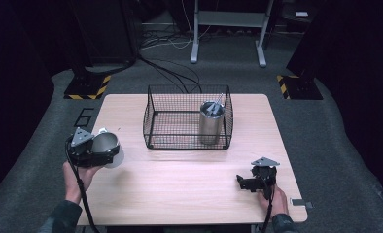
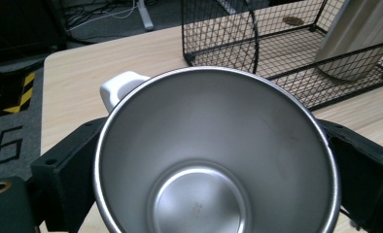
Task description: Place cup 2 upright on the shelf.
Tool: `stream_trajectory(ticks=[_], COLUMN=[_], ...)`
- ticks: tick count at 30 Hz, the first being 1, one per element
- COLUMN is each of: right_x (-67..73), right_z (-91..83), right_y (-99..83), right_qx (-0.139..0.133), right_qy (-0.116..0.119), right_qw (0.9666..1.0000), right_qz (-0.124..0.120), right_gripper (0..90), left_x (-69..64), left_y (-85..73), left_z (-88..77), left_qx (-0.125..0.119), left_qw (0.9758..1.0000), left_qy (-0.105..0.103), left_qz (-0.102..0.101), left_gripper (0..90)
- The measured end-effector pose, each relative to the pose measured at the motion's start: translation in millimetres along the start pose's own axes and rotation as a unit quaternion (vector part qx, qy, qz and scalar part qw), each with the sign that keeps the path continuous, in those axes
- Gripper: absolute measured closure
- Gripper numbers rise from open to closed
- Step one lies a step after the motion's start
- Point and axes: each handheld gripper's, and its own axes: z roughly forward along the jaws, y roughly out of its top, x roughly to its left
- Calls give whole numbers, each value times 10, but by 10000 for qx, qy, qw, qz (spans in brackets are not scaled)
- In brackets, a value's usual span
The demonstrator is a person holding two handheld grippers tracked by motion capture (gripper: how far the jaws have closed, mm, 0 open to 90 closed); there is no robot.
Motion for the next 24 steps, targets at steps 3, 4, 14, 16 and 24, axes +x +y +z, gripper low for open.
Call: stream_trajectory(ticks=[3, 4, 14, 16, 24], right_x=[-16, -19, -42, -43, -38], right_z=[5, 9, 17, 17, 15], right_y=[4, 6, 19, 19, 19], right_qx=[-12, -19, 19, 16, 18], right_qy=[46, 75, 234, 248, 251], right_qw=[10000, 9999, 9994, 9994, 9994], right_qz=[-86, -93, -248, -253, -252], right_gripper=[0, 0, 0, 0, 0], left_x=[-20, -27, -86, -110, -208], left_y=[38, 50, 140, 166, 317], left_z=[-4, -1, -5, -13, -30], left_qx=[-35, -37, -142, -127, -238], left_qw=[10000, 9999, 9997, 9996, 9991], left_qy=[-78, -87, -179, -204, -313], left_qz=[51, 71, 74, 133, 178], left_gripper=[62, 63, 62, 62, 62])
